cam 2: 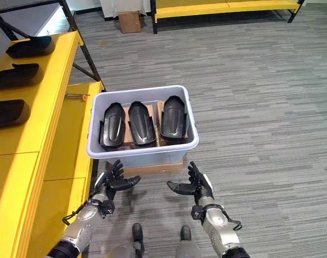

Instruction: Move parts from the plastic box to the shelf.

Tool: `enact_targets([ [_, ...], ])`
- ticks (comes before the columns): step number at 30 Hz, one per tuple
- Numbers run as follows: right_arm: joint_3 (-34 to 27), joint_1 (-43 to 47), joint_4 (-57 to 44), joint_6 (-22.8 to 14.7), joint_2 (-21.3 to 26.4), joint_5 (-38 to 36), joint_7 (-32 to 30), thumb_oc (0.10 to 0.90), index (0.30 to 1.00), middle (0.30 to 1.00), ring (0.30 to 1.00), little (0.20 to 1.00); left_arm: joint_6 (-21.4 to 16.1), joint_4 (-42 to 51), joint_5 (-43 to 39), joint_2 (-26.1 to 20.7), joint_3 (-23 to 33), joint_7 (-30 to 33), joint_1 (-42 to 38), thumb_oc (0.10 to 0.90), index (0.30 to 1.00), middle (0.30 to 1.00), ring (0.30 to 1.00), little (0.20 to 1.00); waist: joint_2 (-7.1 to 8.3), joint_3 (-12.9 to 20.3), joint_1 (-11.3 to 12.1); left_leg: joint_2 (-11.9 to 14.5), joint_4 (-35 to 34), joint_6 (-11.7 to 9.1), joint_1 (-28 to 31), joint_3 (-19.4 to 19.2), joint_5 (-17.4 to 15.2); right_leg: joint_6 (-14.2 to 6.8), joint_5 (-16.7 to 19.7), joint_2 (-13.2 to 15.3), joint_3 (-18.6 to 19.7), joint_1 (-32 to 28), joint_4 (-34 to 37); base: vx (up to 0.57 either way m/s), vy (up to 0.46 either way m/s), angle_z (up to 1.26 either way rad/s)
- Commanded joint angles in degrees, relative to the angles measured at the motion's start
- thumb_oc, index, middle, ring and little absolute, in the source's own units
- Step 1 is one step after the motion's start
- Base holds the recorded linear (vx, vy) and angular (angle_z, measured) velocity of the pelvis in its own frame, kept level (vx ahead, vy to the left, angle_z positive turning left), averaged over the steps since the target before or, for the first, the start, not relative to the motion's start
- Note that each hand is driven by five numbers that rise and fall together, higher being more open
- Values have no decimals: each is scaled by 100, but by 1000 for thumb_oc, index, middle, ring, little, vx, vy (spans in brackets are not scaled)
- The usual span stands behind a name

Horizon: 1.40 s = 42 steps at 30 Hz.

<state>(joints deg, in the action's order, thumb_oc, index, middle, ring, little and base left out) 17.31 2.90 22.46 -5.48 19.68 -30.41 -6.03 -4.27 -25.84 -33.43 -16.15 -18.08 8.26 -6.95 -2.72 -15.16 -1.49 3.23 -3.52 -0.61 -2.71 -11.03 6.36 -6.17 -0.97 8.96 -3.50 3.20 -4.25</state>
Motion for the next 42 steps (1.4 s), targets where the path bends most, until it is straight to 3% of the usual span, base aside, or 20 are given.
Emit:
enact_targets([
  [1,-101,266,-501,-384,9,82,20,900,1000,1000,1000,1000,-537,512,10,-118,62,-66,-119,900,1000,1000,1000,1000,315,540,16,369,146,-214,65,138,-436,-387,87,666,-21,-416,34,49,20,-2],
  [13,-91,189,-573,-414,32,134,16,900,1000,1000,1000,1000,-506,458,-23,-39,128,-69,37,900,1000,1000,1000,1000,406,704,42,454,19,-333,51,243,-368,-378,201,584,-267,-604,465,16,-12,2],
  [17,-34,315,-585,-416,59,161,-10,900,1000,1000,1000,1000,-533,490,-69,-60,148,-59,50,900,1000,1000,1000,1000,471,699,113,391,374,-305,-187,355,-522,-417,367,658,-341,-654,536,16,6,16],
  [19,-7,423,-595,-414,49,182,-30,900,1000,1000,1000,1000,-545,521,-98,-90,185,-11,66,900,1000,1000,1000,1000,507,661,197,239,653,-184,-332,422,-747,-490,493,804,-322,-628,411,23,98,12],
  [22,-4,437,-601,-416,37,172,-33,900,1000,1000,1000,1000,-553,548,-91,-109,196,-2,76,900,1000,1000,1000,1000,500,653,228,182,739,-121,-383,445,-818,-511,520,868,-286,-578,258,24,118,6],
  [24,5,409,-635,-412,7,153,-5,900,1000,1000,1000,1000,-544,587,-41,-141,190,0,85,900,1000,1000,1000,1000,448,588,243,-43,872,75,-456,584,-977,-517,711,1038,-192,-335,-452,43,240,5],
  [28,8,290,-730,-407,-7,126,26,900,1000,1000,1000,1000,-510,628,79,-195,120,-49,64,900,1000,1000,1000,1000,285,375,103,-352,935,358,-364,786,-1093,-284,1475,1097,86,286,-1837,42,256,34],
  [30,41,281,-718,-415,-29,115,17,900,1000,1000,1000,1000,-494,615,119,-236,65,-77,27,900,1000,1000,1000,1000,169,213,27,-425,877,490,-169,822,-1133,-205,1536,1078,95,626,-2526,69,242,32],
  [33,44,259,-728,-406,-51,120,9,900,1000,1000,1000,1000,-473,593,133,-224,48,-89,11,900,1000,1000,1000,1000,133,147,2,-472,792,521,15,786,-1204,-228,1491,1172,-65,831,-2637,99,110,29],
  [34,43,287,-758,-410,-44,64,23,900,1000,1000,1000,1000,-494,584,97,-225,15,-121,-28,900,1000,1000,1000,1000,107,96,-87,-457,694,467,143,821,-1235,-188,1137,878,4,1063,-2126,134,-31,8],
  [35,35,331,-766,-418,-39,40,25,900,1000,1000,1000,1000,-509,558,71,-219,17,-118,-51,900,1000,1000,1000,1000,119,68,-109,-459,671,415,200,818,-1273,-204,984,844,-62,1068,-1694,193,-77,-5],
  [37,21,466,-742,-429,-5,72,-6,900,1000,1000,1000,1000,-558,534,23,-221,65,-73,-116,900,1000,1000,1000,1000,213,3,-151,-423,637,253,360,778,-1402,-401,1209,1042,-148,1089,-276,200,-150,-9],
  [42,-96,430,-1080,-425,70,190,-3,900,1000,1000,1000,1000,-616,692,-10,-249,237,-40,-89,900,1000,1000,1000,1000,345,-36,-205,-310,864,26,524,803,-1666,-609,1599,1214,94,1018,436,187,-182,9],
])
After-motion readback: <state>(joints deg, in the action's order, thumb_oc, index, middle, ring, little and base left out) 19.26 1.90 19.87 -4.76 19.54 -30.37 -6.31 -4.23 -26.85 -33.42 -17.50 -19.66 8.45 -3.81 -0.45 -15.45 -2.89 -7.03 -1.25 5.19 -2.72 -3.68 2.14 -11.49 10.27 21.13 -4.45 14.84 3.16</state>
